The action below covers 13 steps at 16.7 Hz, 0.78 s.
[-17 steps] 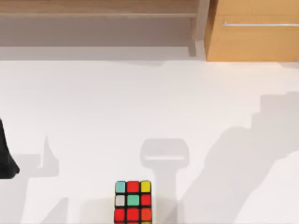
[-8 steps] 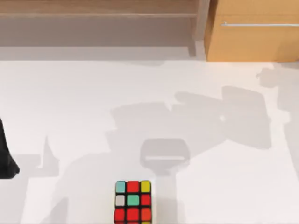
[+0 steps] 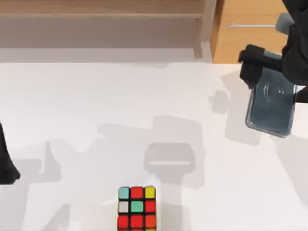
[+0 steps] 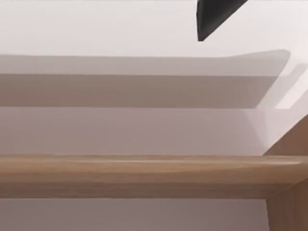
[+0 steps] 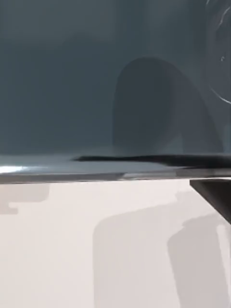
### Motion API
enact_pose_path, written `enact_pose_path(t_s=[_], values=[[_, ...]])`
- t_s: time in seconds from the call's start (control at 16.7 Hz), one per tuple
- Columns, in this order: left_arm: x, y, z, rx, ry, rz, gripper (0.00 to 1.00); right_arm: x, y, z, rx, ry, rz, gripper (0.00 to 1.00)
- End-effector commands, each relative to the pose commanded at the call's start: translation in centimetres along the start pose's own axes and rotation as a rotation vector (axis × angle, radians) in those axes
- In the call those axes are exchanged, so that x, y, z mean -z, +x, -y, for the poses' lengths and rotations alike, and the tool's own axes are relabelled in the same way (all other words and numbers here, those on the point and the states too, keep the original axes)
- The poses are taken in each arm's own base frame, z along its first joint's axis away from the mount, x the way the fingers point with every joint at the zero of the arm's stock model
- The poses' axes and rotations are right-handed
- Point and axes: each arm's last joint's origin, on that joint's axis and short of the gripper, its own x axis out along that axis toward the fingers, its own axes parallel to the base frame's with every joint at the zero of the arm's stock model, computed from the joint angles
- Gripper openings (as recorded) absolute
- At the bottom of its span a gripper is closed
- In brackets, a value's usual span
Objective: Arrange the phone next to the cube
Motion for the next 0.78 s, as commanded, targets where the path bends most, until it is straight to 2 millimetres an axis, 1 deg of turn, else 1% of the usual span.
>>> enact_pose_path(t_s=[0.18,0.36,0.6,0.78], values=[[0.0,0.0,0.0,0.000,0.000,0.000,1.00,4.2,1.1,-2.6,0.000,-0.053,-0.076,0.00],[0.0,0.0,0.0,0.000,0.000,0.000,1.00,8.3,2.3,-4.4,0.021,-0.118,-0.153,0.00],[0.0,0.0,0.0,0.000,0.000,0.000,1.00,12.9,4.0,-5.5,0.067,-0.203,-0.239,0.00],[0.0,0.0,0.0,0.000,0.000,0.000,1.00,15.0,4.9,-5.6,0.100,-0.247,-0.280,0.00]])
